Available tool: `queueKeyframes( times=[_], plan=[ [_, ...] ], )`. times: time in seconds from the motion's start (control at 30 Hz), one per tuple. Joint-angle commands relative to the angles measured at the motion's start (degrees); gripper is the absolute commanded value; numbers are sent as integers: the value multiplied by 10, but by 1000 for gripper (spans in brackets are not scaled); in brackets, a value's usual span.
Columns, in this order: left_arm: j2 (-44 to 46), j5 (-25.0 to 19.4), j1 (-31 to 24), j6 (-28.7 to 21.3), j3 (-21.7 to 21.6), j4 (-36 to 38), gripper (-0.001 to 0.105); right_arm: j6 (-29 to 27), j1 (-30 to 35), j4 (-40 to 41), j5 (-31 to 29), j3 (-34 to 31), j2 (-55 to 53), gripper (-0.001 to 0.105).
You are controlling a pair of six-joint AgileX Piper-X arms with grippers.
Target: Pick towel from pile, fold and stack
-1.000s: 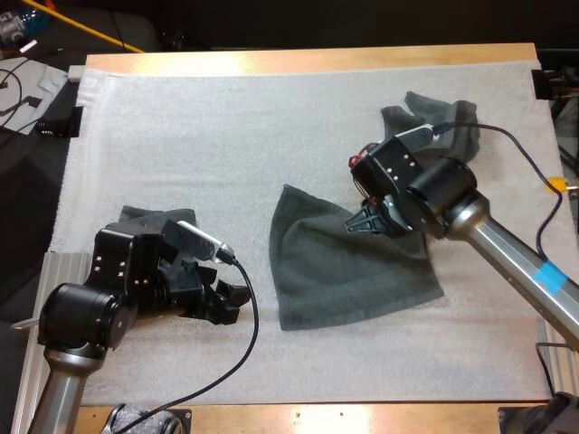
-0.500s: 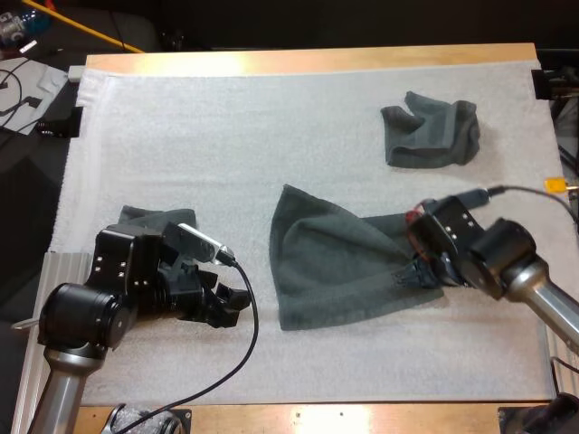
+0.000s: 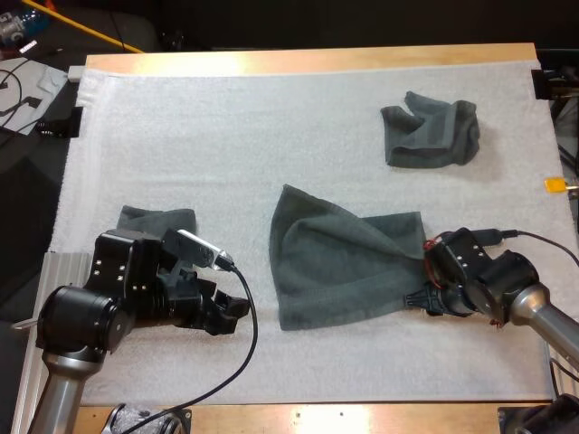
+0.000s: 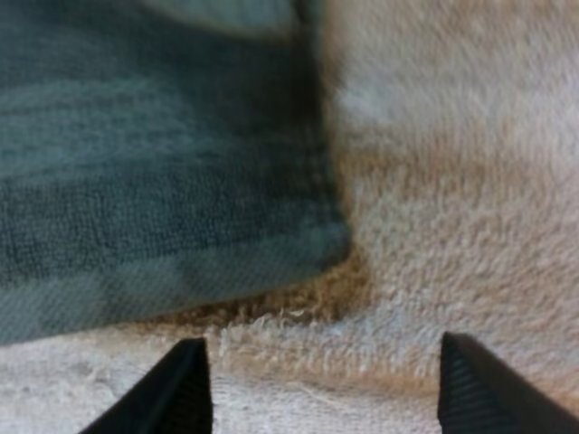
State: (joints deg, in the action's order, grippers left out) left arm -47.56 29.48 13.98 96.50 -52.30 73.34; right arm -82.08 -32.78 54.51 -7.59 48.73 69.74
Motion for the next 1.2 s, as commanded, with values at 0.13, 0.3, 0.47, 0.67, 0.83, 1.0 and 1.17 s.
queueKeyframes(
  times=[0.13,0.3,0.47,0.67,0.83,1.0,1.17],
  plan=[
    [21,7,0,0,14,0,63,11,90,-68,101,-45,1,47],
    [22,9,1,1,40,-2,63,16,128,-121,160,-68,18,45],
    [19,13,2,2,52,-6,63,26,136,-158,183,-74,51,46],
    [19,17,1,3,51,-8,64,33,135,-175,193,-72,80,45],
    [20,19,1,3,53,-12,64,40,134,-183,208,-72,98,42],
    [19,20,2,2,52,-17,63,43,134,-184,206,-70,101,10],
    [16,22,2,2,52,-37,64,38,135,-175,195,-69,93,0]
  ],
)
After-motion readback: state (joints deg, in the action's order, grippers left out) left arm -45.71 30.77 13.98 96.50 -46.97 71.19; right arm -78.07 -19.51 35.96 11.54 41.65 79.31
